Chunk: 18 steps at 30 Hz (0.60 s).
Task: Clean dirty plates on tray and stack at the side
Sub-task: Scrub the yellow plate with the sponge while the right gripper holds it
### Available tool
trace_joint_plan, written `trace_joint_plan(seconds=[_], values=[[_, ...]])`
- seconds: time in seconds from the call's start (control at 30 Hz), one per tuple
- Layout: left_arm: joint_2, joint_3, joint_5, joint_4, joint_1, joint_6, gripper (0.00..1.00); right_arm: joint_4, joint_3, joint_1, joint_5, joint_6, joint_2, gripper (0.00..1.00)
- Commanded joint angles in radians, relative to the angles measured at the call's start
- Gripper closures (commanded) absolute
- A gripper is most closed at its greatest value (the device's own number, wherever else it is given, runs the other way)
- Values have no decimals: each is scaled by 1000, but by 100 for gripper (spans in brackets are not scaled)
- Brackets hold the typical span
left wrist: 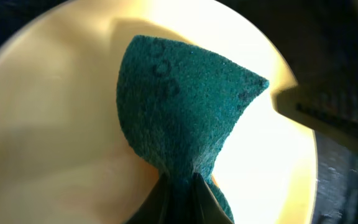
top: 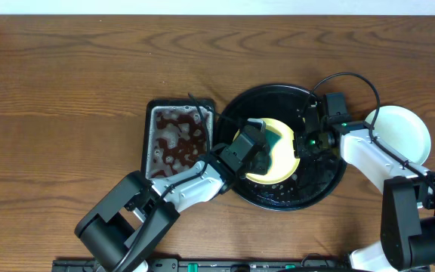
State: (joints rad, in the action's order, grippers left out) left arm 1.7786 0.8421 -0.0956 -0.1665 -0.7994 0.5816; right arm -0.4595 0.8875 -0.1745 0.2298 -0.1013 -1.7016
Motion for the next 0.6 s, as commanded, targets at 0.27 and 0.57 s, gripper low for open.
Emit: trace_joint_plan(seconds=[0.27, 0.57], values=[[-72, 60, -29, 84, 93, -45, 93, -1, -7, -5, -16, 9, -6, 99], [-29, 65, -24, -11, 38, 3, 93, 0, -7, -5, -16, 9, -6, 99]])
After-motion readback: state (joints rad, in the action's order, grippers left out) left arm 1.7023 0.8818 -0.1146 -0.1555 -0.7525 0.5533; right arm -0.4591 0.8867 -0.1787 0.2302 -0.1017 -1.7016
